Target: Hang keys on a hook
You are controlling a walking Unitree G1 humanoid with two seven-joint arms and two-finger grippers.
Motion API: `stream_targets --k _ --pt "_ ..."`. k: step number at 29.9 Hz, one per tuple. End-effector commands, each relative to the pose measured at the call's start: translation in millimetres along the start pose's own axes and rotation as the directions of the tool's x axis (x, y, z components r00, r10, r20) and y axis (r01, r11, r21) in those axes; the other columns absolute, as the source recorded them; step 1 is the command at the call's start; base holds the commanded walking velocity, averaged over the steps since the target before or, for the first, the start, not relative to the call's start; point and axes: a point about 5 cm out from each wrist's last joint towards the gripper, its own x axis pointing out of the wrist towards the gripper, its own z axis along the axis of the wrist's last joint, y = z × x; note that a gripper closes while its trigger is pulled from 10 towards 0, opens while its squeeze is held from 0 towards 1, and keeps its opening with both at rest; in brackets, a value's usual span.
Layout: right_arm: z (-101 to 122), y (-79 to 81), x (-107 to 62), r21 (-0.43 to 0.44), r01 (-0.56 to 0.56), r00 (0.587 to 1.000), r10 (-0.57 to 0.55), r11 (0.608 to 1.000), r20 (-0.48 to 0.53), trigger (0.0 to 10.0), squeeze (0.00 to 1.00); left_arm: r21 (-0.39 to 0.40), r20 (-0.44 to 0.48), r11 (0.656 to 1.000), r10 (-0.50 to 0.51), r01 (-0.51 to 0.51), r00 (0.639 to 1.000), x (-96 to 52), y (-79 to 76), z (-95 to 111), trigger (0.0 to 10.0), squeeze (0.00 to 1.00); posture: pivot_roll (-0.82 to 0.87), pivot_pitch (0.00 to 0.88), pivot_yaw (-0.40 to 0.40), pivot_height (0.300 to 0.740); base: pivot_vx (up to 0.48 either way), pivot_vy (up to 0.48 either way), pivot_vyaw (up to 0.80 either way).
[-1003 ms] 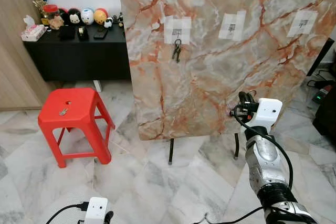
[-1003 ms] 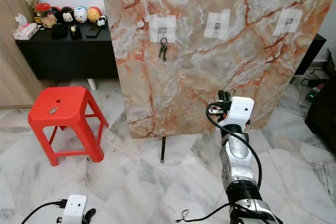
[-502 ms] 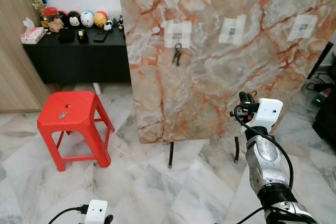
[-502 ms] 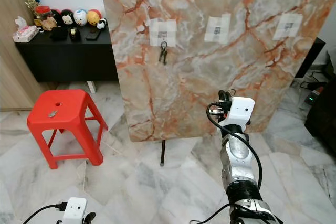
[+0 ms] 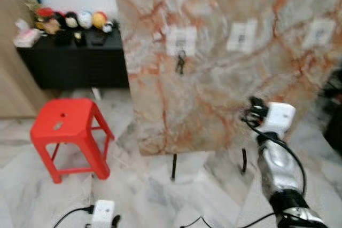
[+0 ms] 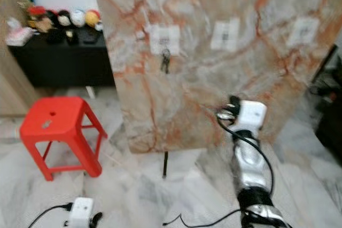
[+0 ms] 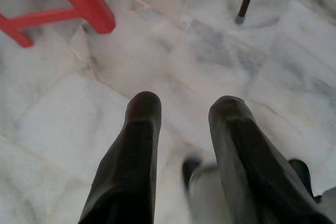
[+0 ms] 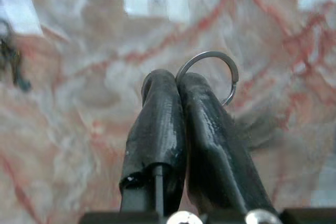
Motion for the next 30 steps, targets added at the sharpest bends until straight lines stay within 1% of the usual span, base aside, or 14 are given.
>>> stream_targets --k 1,26,30 --pt "4.2 11.1 3.2 0.003 -0.035 0.999 0.035 0.999 0.02 10.0 0.0 -0.001 -0.028 1.0 0.014 -0.015 1.0 -2.4 5.0 -6.6 10.0 0.0 0.0 0.0 -0.068 0.74 0.289 0.0 0.0" --pt "5.0 12.4 4.1 0.006 -0.038 0.999 0.037 0.999 0.025 10.0 0.0 -0.022 -0.053 1.0 0.02 -0.021 0.998 -5.8 2.9 -14.9 10.0 0.0 0.0 0.0 -0.07 0.74 0.289 0.0 0.0" --pt "5.1 13.0 4.2 0.006 -0.04 0.999 0.04 0.999 0.025 10.0 0.0 -0.033 -0.054 0.999 0.025 -0.027 0.998 -6.2 3.4 -15.6 10.0 0.0 0.0 0.0 -0.071 0.74 0.0 0.0 0.0"
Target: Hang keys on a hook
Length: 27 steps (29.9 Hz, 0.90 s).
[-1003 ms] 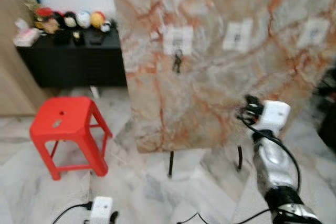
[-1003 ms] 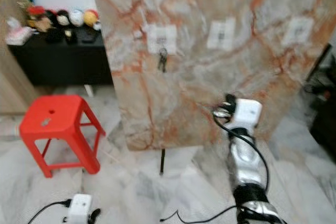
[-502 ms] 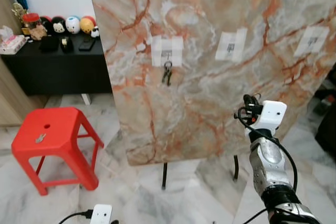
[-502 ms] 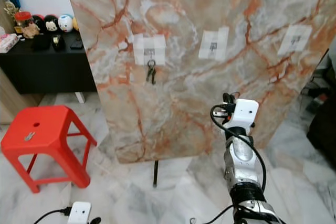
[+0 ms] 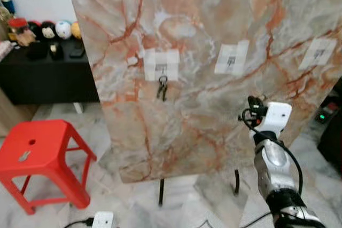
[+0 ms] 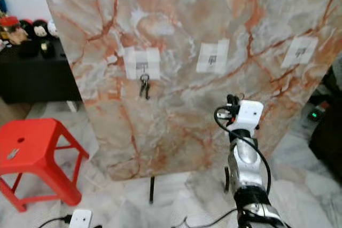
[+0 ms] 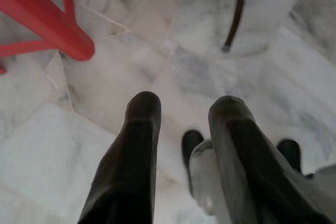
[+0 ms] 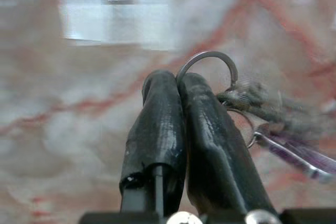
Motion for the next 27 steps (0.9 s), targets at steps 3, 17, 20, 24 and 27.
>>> stream_targets --k 3,17,20,24,27 --pt "9.3 2.7 5.0 -0.009 -0.018 0.999 0.018 1.0 0.036 10.0 0.0 -0.015 -0.016 1.0 0.004 -0.004 1.0 -0.9 -0.8 -3.3 10.0 0.0 0.0 0.0 -0.071 0.74 0.0 0.0 0.0" --pt "9.3 5.7 6.2 -0.016 -0.039 0.999 0.04 0.999 0.033 10.0 0.0 -0.019 -0.012 1.0 0.005 -0.005 1.0 1.9 -0.4 2.1 10.0 0.0 0.0 0.0 -0.073 0.74 0.0 0.0 0.0" --pt "9.4 7.3 6.0 -0.033 -0.056 0.998 0.057 0.998 0.033 10.0 0.0 -0.019 -0.01 1.0 0.004 -0.004 1.0 2.3 -2.1 3.0 10.0 0.0 0.0 0.0 -0.073 0.74 0.0 0.0 0.0" --pt "6.9 11.6 3.6 -0.066 -0.095 0.995 0.096 0.993 0.026 10.0 0.0 -0.018 -0.012 1.0 0.003 -0.003 1.0 1.5 -3.1 1.3 10.0 0.0 -0.01 0.0 -0.072 0.74 0.0 0.0 0.0" --pt "5.7 13.8 1.6 -0.085 -0.115 0.993 0.118 0.99 0.025 10.0 0.0 -0.017 -0.016 1.0 0.002 -0.002 1.0 0.7 -3.2 -0.7 10.0 0.0 -0.01 0.0 -0.072 0.74 0.0 0.0 0.0"
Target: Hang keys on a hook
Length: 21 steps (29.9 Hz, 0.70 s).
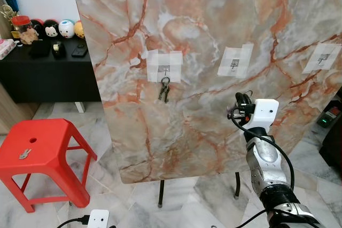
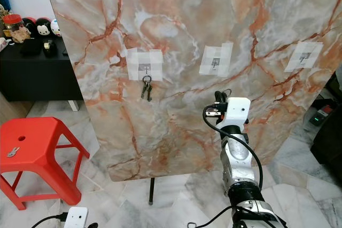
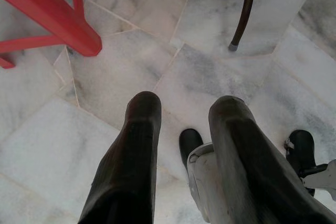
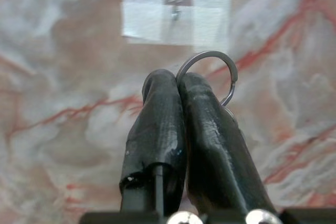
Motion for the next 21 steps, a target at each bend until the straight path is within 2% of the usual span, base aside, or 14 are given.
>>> stream_targets --k 1,13,21 --pt "4.6 -1.5 -0.8 -0.028 -0.012 0.999 0.012 1.0 0.03 10.0 0.0 -0.009 -0.013 1.0 0.002 -0.002 1.0 -1.3 -1.6 -3.8 10.0 0.0 -0.01 0.0 -0.072 0.74 0.0 0.0 0.0" --pt "3.2 -3.1 -1.9 -0.028 -0.006 1.0 0.007 1.0 0.025 10.0 0.0 -0.009 -0.019 1.0 0.006 -0.006 1.0 -1.8 4.6 -4.8 10.0 0.0 -0.01 0.0 -0.072 0.74 0.0 0.0 0.0" --pt "1.8 -3.2 -2.7 -0.027 -0.003 1.0 0.003 1.0 0.019 10.0 0.0 -0.007 -0.024 1.0 0.001 -0.001 1.0 -2.2 3.0 -6.3 10.0 0.0 -0.01 0.0 -0.072 0.74 0.257 0.0 0.0"
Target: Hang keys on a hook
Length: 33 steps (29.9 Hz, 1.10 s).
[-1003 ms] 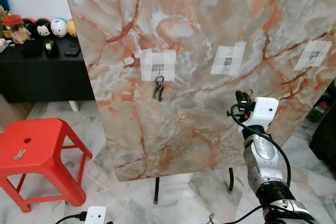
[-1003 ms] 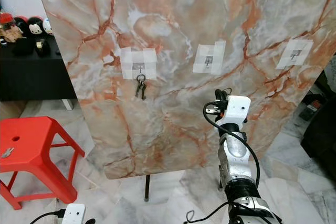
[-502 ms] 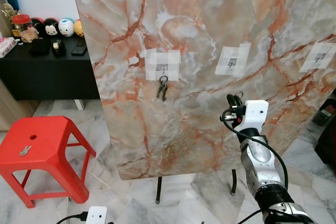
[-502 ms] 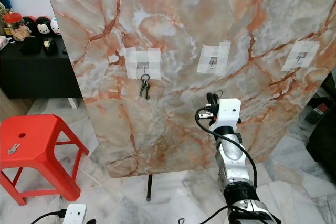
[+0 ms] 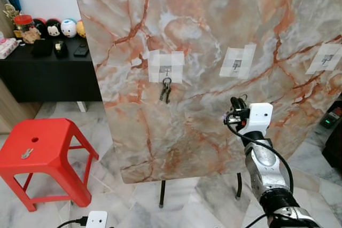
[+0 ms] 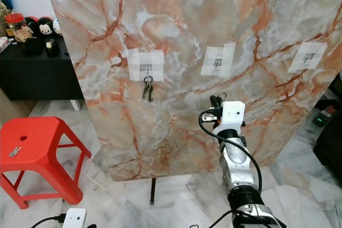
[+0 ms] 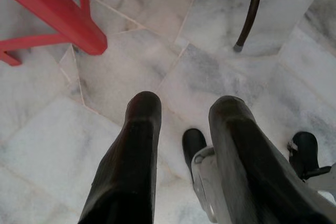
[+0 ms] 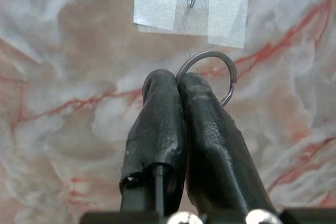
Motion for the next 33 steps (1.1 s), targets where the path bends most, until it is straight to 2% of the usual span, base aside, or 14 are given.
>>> stream_targets --k 1,9,33 --pt "7.1 -3.7 1.1 -0.015 0.007 0.999 -0.007 1.0 0.038 10.0 0.0 -0.003 -0.017 1.0 -0.003 0.003 1.0 -0.6 -1.9 -3.0 10.0 0.0 -0.01 0.0 -0.073 0.74 0.266 0.0 0.0" --pt "6.9 -2.9 1.1 -0.012 0.008 0.999 -0.008 1.0 0.038 10.0 0.0 -0.003 -0.02 1.0 -0.002 0.002 1.0 0.0 -3.2 -2.3 10.0 0.0 -0.01 0.0 -0.072 0.74 0.27 0.0 0.0" --pt "12.7 -5.8 1.9 -0.014 0.044 0.996 -0.043 0.999 0.073 10.0 0.0 -0.004 -0.03 1.0 0.001 -0.001 1.0 -0.1 -1.1 -3.2 10.0 0.0 -0.01 0.0 -0.072 0.74 0.0 0.0 0.0"
